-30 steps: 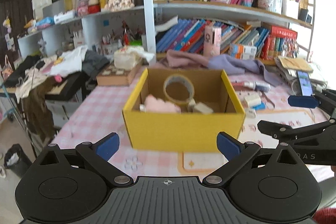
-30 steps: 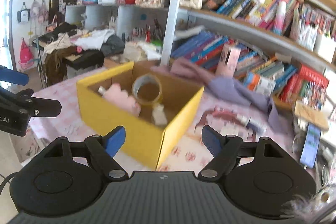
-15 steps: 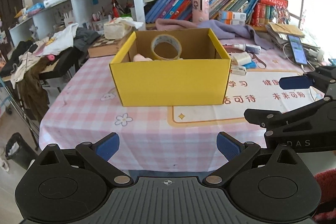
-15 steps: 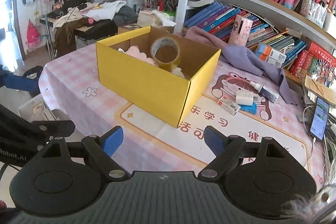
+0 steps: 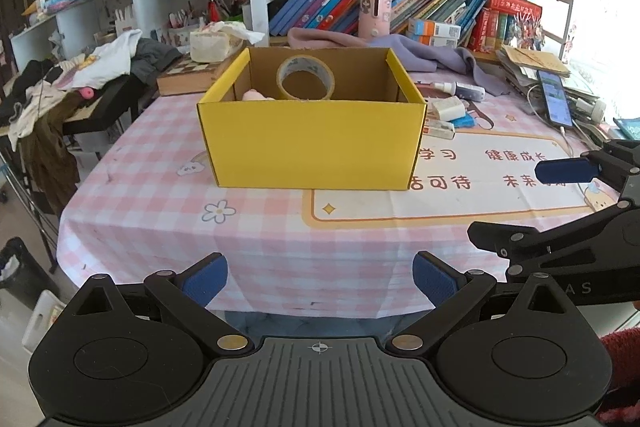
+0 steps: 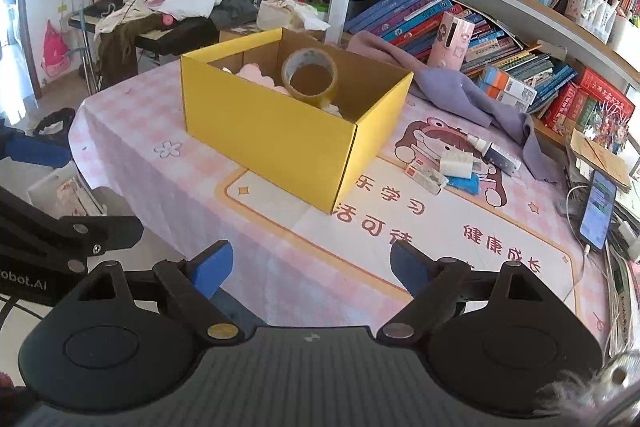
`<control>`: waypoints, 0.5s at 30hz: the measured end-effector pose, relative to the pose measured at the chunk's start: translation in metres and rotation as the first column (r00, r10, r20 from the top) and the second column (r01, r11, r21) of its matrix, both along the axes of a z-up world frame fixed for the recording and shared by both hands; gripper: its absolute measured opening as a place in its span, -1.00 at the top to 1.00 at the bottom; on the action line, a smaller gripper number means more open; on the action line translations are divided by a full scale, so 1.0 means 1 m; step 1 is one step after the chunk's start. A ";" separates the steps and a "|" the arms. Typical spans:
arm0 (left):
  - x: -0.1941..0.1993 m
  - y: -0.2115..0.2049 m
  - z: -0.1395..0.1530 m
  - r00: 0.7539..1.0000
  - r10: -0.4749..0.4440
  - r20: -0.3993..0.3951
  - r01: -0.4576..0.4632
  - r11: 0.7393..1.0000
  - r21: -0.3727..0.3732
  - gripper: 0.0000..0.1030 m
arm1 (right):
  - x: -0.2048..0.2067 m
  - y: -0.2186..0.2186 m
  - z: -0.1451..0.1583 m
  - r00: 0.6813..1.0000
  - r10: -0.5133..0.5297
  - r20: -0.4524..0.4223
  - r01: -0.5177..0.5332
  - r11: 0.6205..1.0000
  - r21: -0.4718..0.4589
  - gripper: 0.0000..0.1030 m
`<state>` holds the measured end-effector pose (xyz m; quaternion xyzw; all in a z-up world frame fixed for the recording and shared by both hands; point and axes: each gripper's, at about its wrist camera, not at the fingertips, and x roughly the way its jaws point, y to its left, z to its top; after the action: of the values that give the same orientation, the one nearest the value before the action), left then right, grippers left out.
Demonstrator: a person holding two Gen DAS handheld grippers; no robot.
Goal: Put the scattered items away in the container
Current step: 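Withdraw both tools up and away from the box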
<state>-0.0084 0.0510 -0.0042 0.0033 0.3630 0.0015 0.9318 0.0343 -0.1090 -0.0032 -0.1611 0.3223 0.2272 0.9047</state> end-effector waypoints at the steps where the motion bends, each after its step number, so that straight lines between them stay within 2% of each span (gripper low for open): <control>1: 0.001 0.000 -0.001 1.000 0.001 -0.002 -0.001 1.000 -0.003 -0.95 | 0.000 0.000 0.000 1.000 0.000 0.000 0.000 1.000 -0.003 -0.67; 15: 0.011 -0.009 -0.009 0.999 -0.033 -0.042 0.033 0.999 -0.004 -0.95 | 0.006 -0.010 -0.007 0.999 -0.036 -0.020 0.036 0.999 -0.002 -0.68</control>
<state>0.0026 0.0417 -0.0130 0.0077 0.3823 -0.0145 0.9239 0.0407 -0.1195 -0.0104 -0.1537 0.3342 0.2120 0.9054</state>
